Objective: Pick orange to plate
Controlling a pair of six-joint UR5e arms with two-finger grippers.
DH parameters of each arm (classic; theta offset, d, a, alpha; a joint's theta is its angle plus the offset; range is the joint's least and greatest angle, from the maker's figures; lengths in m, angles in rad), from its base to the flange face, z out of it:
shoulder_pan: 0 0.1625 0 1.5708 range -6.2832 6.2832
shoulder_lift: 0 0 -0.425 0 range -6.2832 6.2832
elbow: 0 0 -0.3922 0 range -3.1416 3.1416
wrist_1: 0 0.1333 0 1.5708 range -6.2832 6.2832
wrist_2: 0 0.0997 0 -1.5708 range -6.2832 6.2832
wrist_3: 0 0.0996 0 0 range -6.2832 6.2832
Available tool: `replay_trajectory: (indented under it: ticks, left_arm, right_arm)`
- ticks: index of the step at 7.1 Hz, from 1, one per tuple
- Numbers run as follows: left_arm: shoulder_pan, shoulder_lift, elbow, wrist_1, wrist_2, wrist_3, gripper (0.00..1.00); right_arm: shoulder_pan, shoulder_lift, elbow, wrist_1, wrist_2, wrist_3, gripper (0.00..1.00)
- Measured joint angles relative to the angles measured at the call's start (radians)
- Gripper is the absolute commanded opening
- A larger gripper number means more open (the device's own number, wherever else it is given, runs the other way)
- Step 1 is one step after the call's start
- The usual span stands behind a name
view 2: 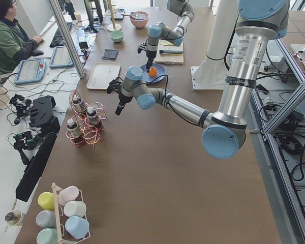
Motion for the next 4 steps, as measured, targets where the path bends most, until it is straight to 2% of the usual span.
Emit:
replay_trajectory:
  ticks: [2, 4]
  left_arm:
    - [-0.06, 0.079, -0.027, 0.002, -0.069, 0.062, 0.98]
    - [-0.181, 0.156, -0.037, 0.009, -0.105, 0.27, 0.98]
  right_arm:
    - [0.095, -0.039, 0.102, -0.141, 0.089, -0.083, 1.0]
    - [0.219, -0.211, 0.282, -0.246, 0.159, -0.305, 1.0]
